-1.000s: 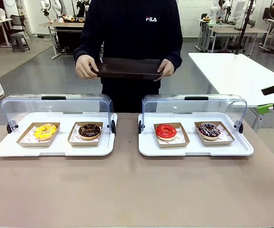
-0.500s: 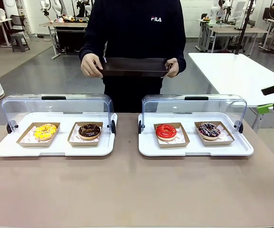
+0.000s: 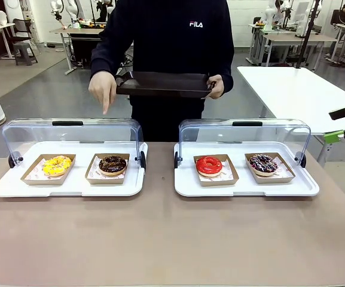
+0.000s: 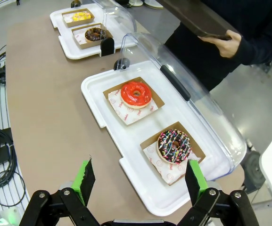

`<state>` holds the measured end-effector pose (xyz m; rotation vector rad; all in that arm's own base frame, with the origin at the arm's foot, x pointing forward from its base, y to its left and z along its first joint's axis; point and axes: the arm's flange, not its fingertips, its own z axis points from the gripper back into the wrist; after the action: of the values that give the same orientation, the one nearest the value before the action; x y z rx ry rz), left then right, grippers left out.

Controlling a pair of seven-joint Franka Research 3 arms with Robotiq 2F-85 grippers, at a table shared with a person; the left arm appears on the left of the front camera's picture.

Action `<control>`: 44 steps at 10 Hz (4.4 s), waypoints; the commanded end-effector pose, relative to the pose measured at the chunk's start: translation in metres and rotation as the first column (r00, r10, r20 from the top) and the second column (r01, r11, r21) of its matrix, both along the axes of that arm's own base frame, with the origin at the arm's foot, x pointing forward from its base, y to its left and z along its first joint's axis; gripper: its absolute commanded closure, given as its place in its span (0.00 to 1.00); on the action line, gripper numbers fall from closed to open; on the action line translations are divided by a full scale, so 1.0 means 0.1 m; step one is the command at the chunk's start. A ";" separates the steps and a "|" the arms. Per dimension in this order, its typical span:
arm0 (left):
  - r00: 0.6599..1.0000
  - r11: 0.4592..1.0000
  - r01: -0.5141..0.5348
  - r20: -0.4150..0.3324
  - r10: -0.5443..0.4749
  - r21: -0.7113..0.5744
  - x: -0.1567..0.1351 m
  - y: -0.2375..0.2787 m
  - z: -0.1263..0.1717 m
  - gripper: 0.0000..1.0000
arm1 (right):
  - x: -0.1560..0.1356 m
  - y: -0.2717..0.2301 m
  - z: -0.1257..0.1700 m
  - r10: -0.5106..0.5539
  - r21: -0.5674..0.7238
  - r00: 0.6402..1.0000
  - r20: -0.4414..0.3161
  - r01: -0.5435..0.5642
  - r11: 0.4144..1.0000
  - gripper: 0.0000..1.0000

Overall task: Provide the desired donut to the person.
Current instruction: Pick up and lift the Paper togo box containing the Donut pointed at by the person.

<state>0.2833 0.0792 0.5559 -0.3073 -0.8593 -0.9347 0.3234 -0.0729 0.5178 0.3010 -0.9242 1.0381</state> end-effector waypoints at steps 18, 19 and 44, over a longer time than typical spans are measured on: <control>0.983 0.950 0.138 -0.155 -0.098 0.279 0.63 -0.72 -0.43 0.00 | 0.02 0.00 -0.01 0.007 0.014 1.000 0.002 -0.007 1.000 0.00; 0.967 0.907 0.213 -0.213 -0.142 0.363 0.84 -0.94 -0.70 0.00 | 0.02 0.00 -0.01 0.007 0.014 1.000 0.002 -0.007 1.000 0.00; 0.886 0.637 0.455 -0.246 -0.393 0.622 2.01 -2.22 -2.07 0.00 | 0.02 0.00 -0.01 0.007 0.014 1.000 0.002 -0.007 1.000 0.00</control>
<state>0.4772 -0.1402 0.3500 0.0921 -0.3129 -1.6205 0.3227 -0.0734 0.5178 0.2978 -0.9193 1.0370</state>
